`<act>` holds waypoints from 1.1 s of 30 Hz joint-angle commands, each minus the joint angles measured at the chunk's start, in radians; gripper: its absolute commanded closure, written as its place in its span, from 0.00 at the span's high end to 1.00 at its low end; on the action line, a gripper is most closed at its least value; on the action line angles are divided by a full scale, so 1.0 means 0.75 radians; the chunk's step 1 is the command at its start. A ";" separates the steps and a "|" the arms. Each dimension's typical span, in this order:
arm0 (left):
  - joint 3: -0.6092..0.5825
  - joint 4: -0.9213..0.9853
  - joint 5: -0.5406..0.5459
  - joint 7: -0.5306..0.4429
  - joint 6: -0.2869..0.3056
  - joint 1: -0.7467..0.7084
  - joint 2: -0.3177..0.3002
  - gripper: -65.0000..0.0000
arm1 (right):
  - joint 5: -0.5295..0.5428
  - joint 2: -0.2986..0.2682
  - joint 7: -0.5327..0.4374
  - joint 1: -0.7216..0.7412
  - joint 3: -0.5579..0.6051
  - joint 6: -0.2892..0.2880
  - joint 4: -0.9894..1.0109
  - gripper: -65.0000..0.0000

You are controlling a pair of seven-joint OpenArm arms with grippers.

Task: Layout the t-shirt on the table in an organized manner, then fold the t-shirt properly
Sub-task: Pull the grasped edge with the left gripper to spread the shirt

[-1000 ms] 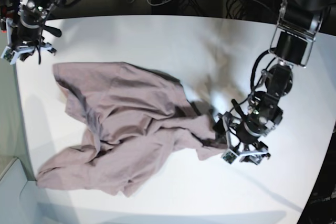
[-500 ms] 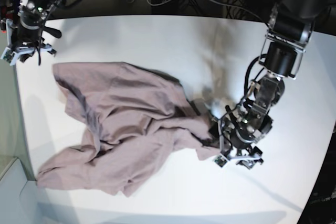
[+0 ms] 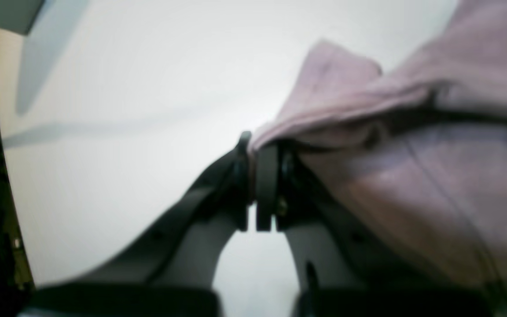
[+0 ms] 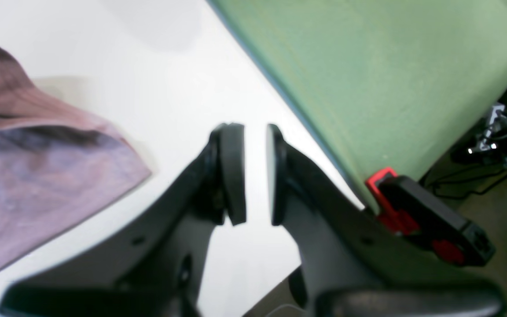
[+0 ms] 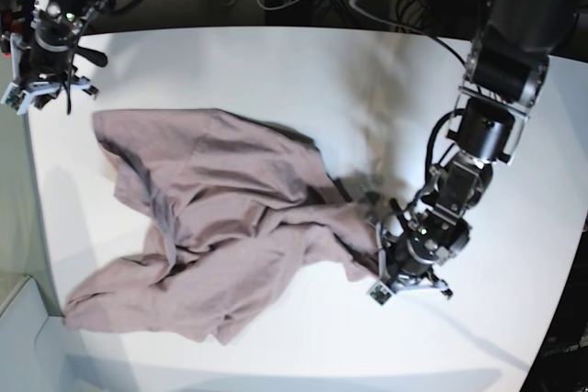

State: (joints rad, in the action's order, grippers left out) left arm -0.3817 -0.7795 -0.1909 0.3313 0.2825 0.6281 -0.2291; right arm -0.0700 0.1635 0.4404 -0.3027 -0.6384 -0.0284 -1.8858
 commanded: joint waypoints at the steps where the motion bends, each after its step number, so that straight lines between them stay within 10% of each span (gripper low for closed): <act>1: 0.013 -0.038 -0.002 -0.030 -0.020 0.068 -0.009 0.01 | 0.000 -0.010 -0.036 -0.002 -0.003 0.000 -0.027 0.15; 28: 0.279 0.056 -0.016 -0.005 -0.022 0.522 0.047 0.00 | 0.000 -0.009 -0.036 -0.037 -0.040 0.000 -0.027 0.15; 33: 0.236 0.259 -0.098 -0.087 -0.022 0.524 0.034 0.19 | 0.000 -0.009 -0.036 -0.039 -0.042 0.000 -0.027 0.15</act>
State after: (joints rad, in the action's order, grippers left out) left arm -0.2077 -0.5686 -0.2680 0.2924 0.2813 0.9749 -0.1963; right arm -0.0696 0.1638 0.4419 -0.3309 -0.6666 -0.0284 -1.8862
